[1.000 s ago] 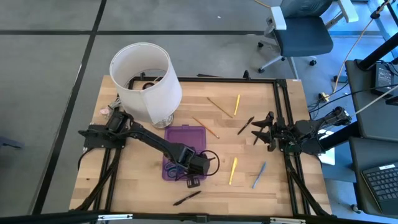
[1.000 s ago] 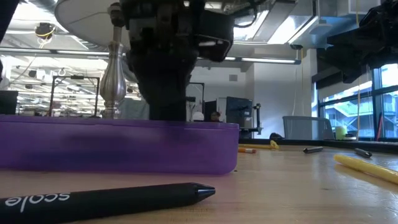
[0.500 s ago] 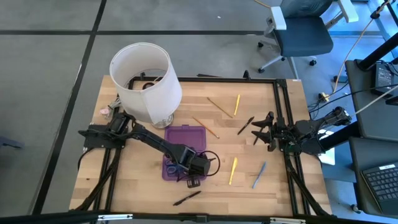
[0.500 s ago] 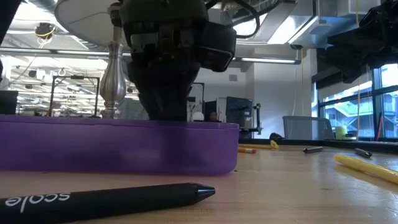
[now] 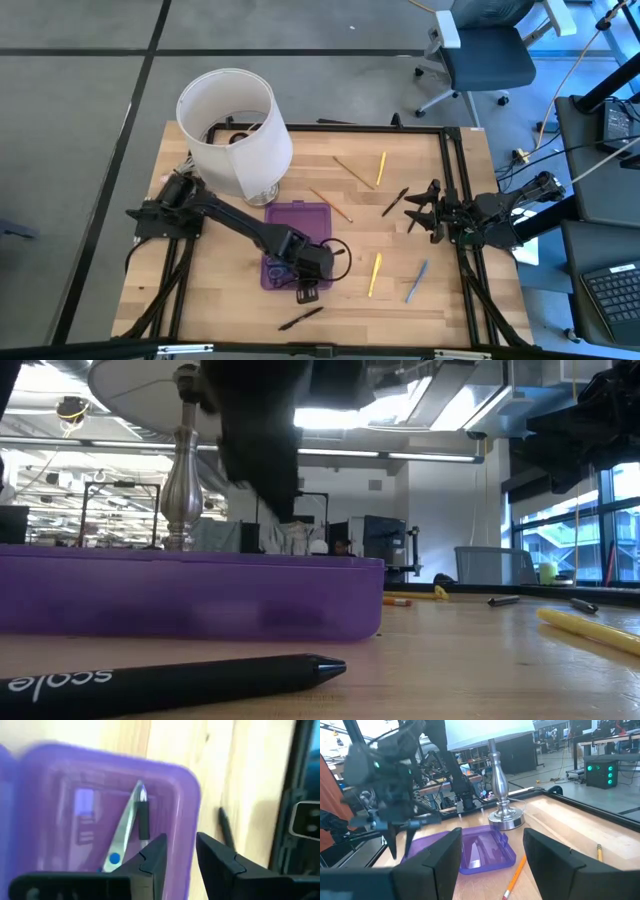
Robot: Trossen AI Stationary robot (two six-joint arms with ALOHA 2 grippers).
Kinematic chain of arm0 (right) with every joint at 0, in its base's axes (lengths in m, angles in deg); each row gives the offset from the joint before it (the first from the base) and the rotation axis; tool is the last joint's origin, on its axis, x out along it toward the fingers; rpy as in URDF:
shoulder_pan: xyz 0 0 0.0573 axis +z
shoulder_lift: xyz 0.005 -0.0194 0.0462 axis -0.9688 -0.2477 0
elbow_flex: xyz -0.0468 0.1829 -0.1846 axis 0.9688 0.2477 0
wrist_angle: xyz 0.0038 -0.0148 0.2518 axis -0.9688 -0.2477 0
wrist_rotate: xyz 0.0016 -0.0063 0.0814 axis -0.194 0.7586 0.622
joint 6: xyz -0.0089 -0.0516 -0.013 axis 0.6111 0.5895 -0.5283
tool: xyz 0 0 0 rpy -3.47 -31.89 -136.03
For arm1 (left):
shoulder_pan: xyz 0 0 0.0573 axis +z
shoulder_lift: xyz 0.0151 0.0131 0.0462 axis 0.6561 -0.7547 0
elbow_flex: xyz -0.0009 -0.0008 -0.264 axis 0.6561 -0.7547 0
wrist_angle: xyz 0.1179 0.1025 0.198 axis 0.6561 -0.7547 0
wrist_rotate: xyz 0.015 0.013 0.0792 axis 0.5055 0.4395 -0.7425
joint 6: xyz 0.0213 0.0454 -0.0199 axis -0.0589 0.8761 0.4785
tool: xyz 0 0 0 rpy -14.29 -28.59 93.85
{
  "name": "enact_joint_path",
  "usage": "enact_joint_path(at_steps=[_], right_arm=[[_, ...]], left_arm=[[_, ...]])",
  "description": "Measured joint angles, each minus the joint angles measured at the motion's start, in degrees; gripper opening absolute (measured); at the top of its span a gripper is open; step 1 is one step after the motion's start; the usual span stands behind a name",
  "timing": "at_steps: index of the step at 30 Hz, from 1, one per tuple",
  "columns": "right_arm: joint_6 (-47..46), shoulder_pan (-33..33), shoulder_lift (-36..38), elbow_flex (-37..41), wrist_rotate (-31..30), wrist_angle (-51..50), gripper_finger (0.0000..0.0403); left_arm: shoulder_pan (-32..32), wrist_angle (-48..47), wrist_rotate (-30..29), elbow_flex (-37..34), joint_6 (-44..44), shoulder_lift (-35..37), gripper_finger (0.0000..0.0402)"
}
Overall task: Pick & place school supplies into a supply box
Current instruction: Put the black pen into the purple supply box
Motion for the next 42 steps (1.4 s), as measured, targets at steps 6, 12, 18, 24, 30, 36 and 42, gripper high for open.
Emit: enact_joint_path(at_steps=[6, 12, 18, 24, 30, 36, 42], right_arm=[[0.1, 0.02, 0.0, 0.0, 0.0, 0.0, 0.0215], [-0.03, 0.02, 0.0, 0.0, 0.0, 0.0, 0.0215], [-0.4, 0.02, 0.0, 0.0, 0.0, 0.02, 0.0215], [-0.42, 0.01, 0.0, 0.0, 0.0, 0.0, 0.0215], [-0.38, 0.02, 0.0, 0.0, 0.0, 0.01, 0.0215], [-1.41, 0.01, 0.0, 0.0, 0.0, 0.01, 0.0215], [-2.04, 0.0, 0.0, 0.0, 0.0, 0.01, 0.0215]], left_arm=[[-3.34, 0.25, -3.61, 0.0, -0.62, 3.94, 0.0076], [-7.52, 5.59, -3.55, 0.0, 0.71, 4.13, 0.0062], [-9.5, 8.79, -3.5, 0.0, 4.07, 4.13, 0.0063], [-9.69, 9.02, -7.32, 0.0, 3.16, 4.13, 0.0087], [-10.12, 8.57, -6.69, 0.0, 3.34, 4.13, 0.0154], [-11.11, 8.41, -2.82, 0.0, 1.78, 4.13, 0.0192], [-13.29, 5.92, -9.53, 0.0, -7.26, 4.13, 0.0195]])
